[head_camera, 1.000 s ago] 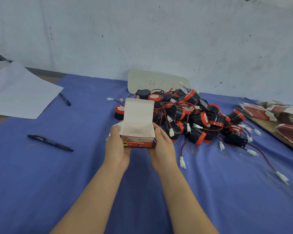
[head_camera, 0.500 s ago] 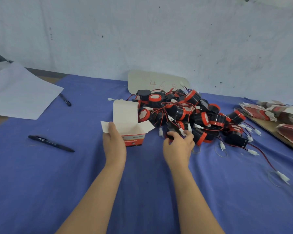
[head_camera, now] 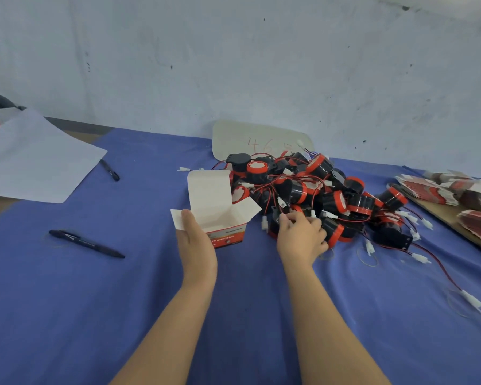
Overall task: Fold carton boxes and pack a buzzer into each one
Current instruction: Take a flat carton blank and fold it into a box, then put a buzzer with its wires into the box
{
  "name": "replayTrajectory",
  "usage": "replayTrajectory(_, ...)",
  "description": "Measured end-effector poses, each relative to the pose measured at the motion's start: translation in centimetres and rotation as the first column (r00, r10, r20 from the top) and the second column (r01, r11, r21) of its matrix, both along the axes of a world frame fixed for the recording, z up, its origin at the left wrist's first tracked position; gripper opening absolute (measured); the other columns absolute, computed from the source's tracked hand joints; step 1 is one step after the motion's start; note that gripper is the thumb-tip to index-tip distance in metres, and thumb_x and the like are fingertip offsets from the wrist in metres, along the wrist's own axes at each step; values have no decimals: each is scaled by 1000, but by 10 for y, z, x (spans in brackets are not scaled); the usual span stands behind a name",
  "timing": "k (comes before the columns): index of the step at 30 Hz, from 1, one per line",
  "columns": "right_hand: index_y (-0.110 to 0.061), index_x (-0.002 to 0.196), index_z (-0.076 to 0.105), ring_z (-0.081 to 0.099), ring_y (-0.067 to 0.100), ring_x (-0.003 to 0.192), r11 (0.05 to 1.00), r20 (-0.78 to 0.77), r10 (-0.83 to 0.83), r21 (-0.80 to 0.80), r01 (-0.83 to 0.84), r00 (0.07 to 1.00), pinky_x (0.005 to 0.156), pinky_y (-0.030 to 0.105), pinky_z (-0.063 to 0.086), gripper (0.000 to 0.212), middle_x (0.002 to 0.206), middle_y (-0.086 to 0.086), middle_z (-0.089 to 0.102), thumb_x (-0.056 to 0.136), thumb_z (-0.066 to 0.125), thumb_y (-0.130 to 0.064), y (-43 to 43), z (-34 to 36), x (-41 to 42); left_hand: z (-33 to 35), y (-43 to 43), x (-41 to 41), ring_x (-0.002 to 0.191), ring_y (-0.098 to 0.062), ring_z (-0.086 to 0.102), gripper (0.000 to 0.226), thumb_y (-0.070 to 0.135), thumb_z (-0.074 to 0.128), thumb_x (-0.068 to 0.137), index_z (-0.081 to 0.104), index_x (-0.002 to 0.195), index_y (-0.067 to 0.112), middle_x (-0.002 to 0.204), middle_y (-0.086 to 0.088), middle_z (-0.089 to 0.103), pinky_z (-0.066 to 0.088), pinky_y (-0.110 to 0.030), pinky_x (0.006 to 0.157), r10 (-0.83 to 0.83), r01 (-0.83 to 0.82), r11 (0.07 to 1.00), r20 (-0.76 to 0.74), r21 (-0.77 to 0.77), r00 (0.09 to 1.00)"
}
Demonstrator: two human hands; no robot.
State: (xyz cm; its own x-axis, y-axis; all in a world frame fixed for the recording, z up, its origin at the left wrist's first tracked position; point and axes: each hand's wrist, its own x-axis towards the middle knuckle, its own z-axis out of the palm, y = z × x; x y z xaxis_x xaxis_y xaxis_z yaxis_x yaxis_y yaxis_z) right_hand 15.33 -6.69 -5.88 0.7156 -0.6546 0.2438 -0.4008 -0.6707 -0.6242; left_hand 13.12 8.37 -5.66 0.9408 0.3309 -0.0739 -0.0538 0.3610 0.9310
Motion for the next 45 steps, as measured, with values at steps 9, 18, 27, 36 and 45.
replayTrajectory(9,-6,68,59,41,9,51,868,132,462,135,-478,877,51,25,34,20,55,-6,51,86,56,-15,-14,36,-48,4,9,4,87,-4,60,41,46,22,103,51,121,24,103,6,64,43,-18,65,72,-76,988,-35,-133,997)
replayTrajectory(18,-13,117,57,57,22,93,952,-19,301,71,-299,953,74,31,45,33,105,5,63,90,59,-32,-10,33,-58,2,5,2,95,-10,60,42,50,23,102,51,121,25,106,3,63,43,-22,70,43,-47,995,-51,-93,998)
replayTrajectory(27,-16,149,19,49,35,118,973,-18,227,33,-227,974,75,35,37,77,143,17,36,90,56,-50,11,31,5,1,-1,-2,76,-6,57,34,38,30,100,57,85,24,85,5,62,41,-19,55,-22,26,990,-35,136,999)
replayTrajectory(36,-11,134,38,48,36,112,989,348,148,-75,-130,926,85,36,39,63,133,10,49,77,65,-12,-11,70,-12,-13,-3,3,75,-3,52,25,26,29,103,52,106,19,84,13,55,39,-15,53,-163,182,861,-83,475,983)
replayTrajectory(45,-27,121,48,52,31,105,653,-60,708,-324,-685,704,88,42,46,55,118,3,53,72,63,-5,27,87,-47,-15,-5,-1,77,-6,54,34,33,26,103,57,103,16,92,2,62,39,-21,60,-164,173,882,-59,439,985)
